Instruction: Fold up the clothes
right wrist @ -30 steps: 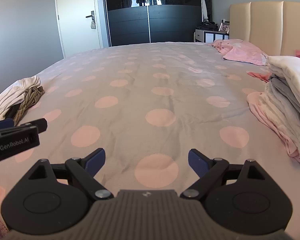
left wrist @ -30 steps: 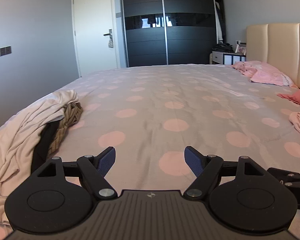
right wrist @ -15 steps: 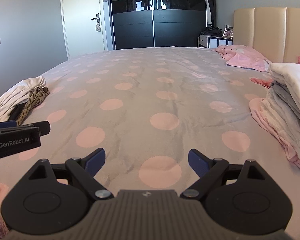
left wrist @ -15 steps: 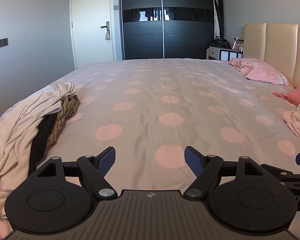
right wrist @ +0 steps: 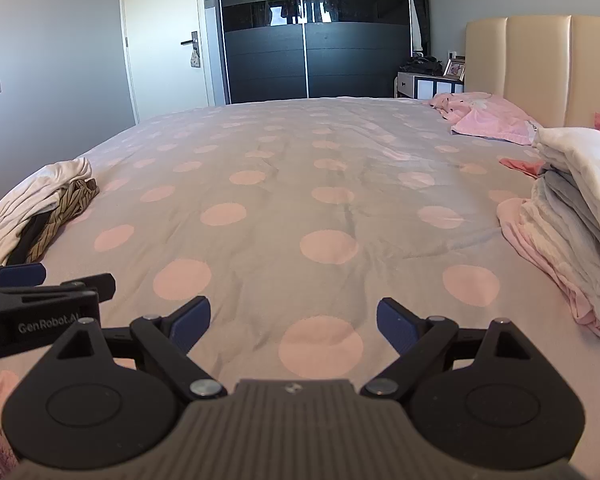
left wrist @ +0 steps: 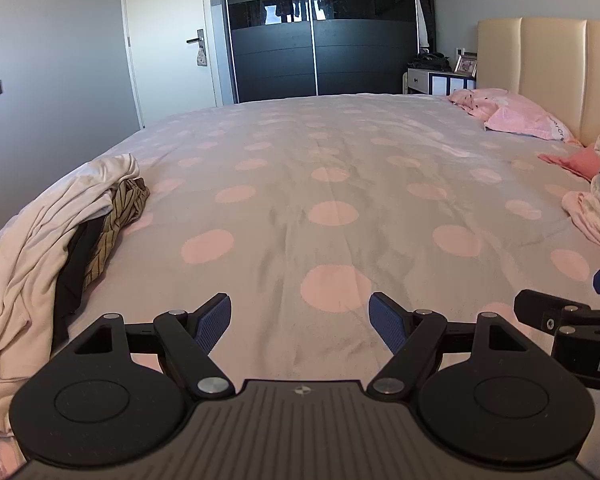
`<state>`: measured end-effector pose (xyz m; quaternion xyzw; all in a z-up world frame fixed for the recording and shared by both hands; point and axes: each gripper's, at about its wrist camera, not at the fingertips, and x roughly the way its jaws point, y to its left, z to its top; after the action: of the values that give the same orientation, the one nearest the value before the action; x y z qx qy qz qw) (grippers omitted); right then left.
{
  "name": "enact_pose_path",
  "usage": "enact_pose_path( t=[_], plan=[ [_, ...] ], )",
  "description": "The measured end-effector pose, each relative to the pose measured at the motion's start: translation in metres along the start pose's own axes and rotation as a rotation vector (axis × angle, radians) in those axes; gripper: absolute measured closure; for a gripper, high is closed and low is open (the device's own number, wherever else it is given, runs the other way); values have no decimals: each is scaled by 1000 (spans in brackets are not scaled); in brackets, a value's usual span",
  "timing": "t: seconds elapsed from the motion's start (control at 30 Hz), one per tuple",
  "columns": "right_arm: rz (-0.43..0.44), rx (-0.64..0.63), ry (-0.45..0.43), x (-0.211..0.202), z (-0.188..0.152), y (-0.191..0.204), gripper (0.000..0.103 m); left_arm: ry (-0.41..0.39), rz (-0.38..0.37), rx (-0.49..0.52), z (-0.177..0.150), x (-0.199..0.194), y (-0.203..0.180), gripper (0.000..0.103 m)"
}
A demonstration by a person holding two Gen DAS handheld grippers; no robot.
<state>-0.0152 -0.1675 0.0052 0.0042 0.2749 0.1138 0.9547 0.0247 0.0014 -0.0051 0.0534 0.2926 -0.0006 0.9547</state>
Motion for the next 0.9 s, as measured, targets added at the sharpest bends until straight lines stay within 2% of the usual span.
enact_pose_path(
  t=[0.9],
  plan=[
    [9,-23,2,-3,-1,3,11,13,-17,10,-3,-1,-4,28]
  ],
)
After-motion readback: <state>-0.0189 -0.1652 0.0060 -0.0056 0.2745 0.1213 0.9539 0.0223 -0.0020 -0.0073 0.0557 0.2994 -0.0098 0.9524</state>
